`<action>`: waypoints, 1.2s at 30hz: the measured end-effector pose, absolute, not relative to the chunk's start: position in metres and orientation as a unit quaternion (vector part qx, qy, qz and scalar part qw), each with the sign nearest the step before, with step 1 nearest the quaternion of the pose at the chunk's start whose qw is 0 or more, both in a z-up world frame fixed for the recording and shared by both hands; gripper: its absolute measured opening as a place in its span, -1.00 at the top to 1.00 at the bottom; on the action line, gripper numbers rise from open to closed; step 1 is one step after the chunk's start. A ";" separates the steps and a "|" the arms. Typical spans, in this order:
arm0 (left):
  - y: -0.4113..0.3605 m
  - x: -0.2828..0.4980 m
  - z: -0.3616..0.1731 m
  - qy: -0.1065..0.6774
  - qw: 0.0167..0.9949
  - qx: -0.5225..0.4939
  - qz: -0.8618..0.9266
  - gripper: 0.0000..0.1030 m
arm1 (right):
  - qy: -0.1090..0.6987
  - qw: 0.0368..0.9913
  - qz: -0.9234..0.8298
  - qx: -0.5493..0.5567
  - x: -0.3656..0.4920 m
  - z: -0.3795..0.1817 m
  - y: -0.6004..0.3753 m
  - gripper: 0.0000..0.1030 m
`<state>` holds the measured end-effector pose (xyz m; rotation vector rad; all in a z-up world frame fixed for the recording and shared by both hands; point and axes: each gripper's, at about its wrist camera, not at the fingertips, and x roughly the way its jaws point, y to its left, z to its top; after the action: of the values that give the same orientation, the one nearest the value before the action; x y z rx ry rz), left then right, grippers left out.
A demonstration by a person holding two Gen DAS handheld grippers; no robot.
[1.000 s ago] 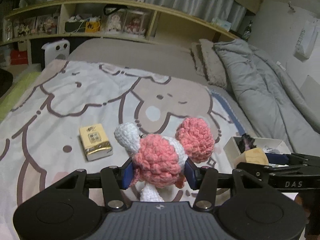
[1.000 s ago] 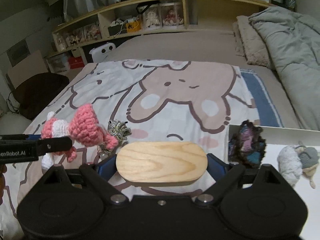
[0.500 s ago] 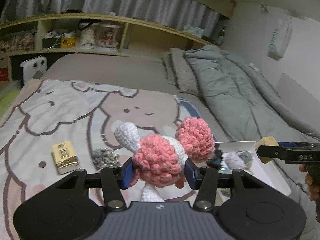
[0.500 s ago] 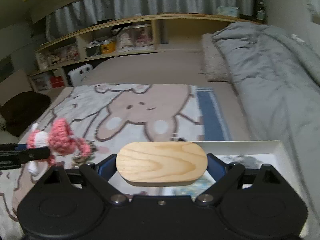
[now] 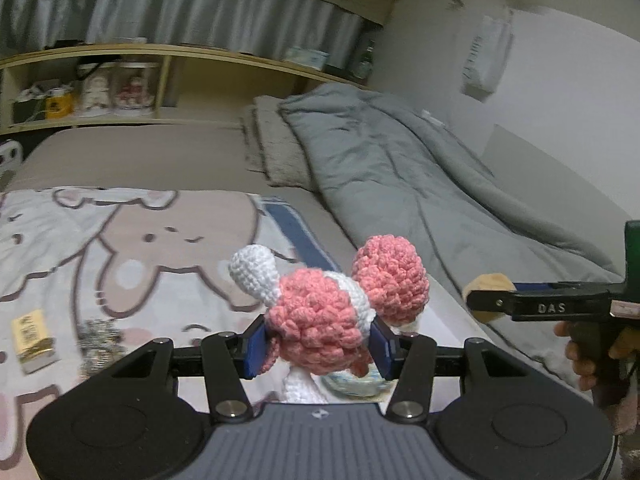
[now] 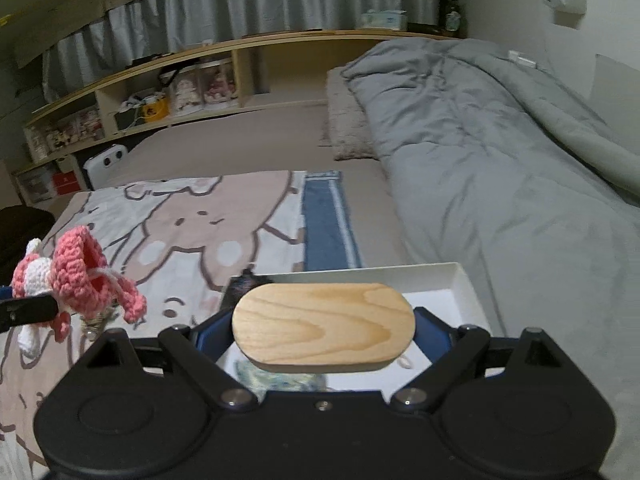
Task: Organize objects
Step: 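Carry the crochet bunny and wooden block over the white tray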
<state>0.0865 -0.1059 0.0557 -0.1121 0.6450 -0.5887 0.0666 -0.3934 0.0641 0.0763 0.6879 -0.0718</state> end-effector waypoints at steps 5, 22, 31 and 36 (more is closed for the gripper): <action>-0.143 0.081 0.050 0.322 0.892 -0.041 -0.314 -0.02 | 0.339 0.938 -0.050 0.048 0.059 0.058 -0.417 -0.81; -0.218 0.075 -0.028 0.481 0.795 -0.005 -0.370 -0.02 | 0.387 0.917 -0.062 0.072 0.056 -0.001 -0.457 -0.81; -0.242 0.106 -0.066 0.524 0.785 0.008 -0.332 -0.02 | 0.412 0.906 -0.063 0.076 0.085 -0.033 -0.459 -0.81; -0.245 0.121 -0.082 0.524 0.794 0.018 -0.308 -0.02 | 0.426 0.900 -0.066 0.068 0.103 -0.046 -0.459 -0.81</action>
<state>0.1215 -0.2450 -0.0822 0.0395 1.1271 -0.6615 0.1026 -0.4587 -0.0461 0.1405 0.8820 -0.1365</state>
